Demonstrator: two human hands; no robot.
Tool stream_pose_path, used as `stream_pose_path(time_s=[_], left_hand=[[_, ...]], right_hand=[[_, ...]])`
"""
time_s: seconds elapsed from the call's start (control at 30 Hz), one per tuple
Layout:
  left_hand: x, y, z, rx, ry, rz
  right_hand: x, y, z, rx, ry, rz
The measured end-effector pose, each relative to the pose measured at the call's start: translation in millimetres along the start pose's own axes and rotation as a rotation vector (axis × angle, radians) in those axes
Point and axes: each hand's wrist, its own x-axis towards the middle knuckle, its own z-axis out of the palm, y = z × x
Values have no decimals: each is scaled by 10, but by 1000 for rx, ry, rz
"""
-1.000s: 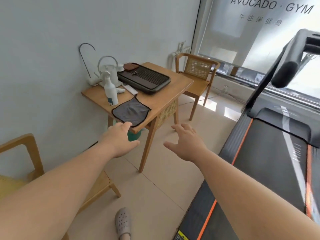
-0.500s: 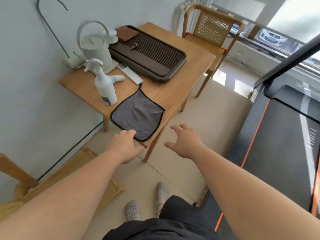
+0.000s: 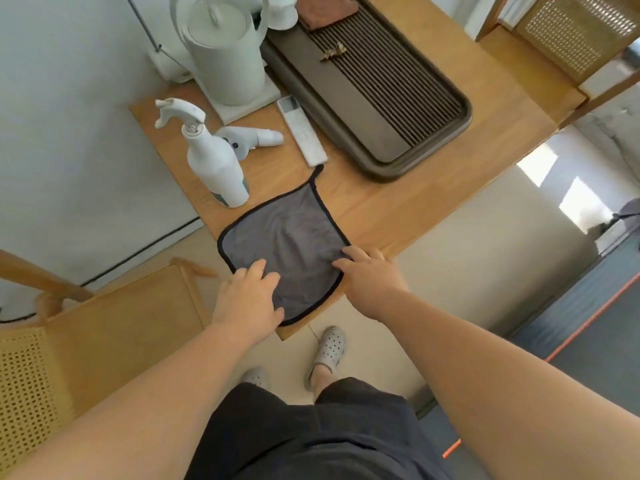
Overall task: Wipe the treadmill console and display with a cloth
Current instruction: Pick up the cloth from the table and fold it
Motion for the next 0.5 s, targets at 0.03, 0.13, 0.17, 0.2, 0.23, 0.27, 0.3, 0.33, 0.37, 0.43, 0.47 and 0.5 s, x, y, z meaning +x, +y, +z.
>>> stream_pose_path(time_s=[0.03, 0.13, 0.17, 0.2, 0.23, 0.27, 0.3, 0.33, 0.37, 0.43, 0.47, 0.5], left_hand=[[7, 20, 11, 2, 2, -8], [71, 59, -4, -27, -12, -29], [97, 64, -31, -40, -14, -31], [120, 62, -60, -43, -15, -28], [136, 56, -88, -40, -15, -22], [144, 48, -108, -41, -15, -17], [143, 45, -126, -51, -18, -12], [139, 48, -138, -77, -28, -4], [125, 67, -157, -119, -38, 10], [79, 138, -189, -239, -62, 58], [41, 190, -211, -303, -59, 92], [0, 251, -234, -361, -48, 128]], right_hand=[[35, 8, 5, -36, 60, -18], [123, 10, 20, -53, 214, -37], [142, 16, 23, -26, 243, -24], [157, 25, 32, 16, 259, -8], [158, 31, 38, 74, 271, 8], [148, 30, 44, 144, 286, 24], [117, 24, 45, 224, 312, 45], [69, 11, 40, 315, 345, 73], [5, -6, 28, 411, 380, 102], [-152, -48, 6, 567, 448, 137], [-247, -71, -6, 621, 479, 146], [-352, -96, -26, 668, 507, 155]])
